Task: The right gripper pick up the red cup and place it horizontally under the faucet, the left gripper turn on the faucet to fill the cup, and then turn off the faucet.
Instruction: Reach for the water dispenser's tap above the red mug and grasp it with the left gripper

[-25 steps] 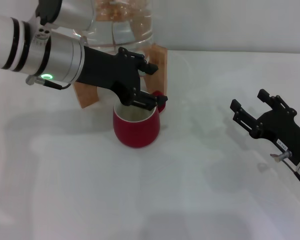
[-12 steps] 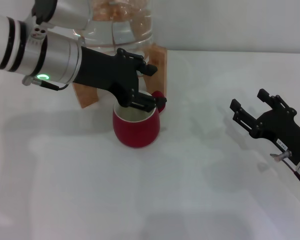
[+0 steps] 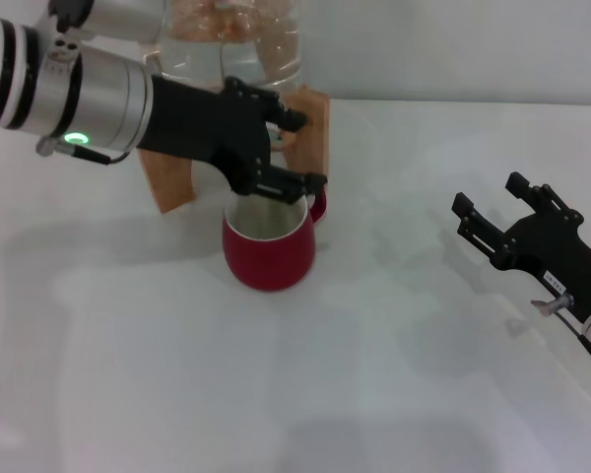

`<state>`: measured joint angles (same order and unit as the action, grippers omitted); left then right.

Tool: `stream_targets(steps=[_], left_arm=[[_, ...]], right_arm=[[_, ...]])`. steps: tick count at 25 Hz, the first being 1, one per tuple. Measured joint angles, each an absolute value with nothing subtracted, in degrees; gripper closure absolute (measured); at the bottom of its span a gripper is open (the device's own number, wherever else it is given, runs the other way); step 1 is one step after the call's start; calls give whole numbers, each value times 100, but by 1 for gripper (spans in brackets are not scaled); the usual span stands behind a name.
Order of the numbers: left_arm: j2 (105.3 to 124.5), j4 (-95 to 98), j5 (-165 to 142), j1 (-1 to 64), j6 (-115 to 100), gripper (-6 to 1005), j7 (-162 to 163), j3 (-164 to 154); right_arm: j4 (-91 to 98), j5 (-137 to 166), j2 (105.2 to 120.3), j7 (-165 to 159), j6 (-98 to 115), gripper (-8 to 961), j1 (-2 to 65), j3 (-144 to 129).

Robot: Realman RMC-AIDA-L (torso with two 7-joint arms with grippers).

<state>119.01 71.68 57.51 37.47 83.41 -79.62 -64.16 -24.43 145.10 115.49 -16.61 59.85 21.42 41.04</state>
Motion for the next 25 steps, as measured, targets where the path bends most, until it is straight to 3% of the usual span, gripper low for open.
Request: stream_targets(steps=[10, 25], left_arm=[[11913, 7394, 6176, 3548, 8096, 242, -8012, -6401], [11934, 8376, 6792, 2205, 7938, 242, -7880, -6682]], right_arm=[[-2436, 14511, 11549, -1661, 5985, 150, 2148, 4123], [-2434, 14511, 11571, -1661, 5985, 151, 2148, 4101]])
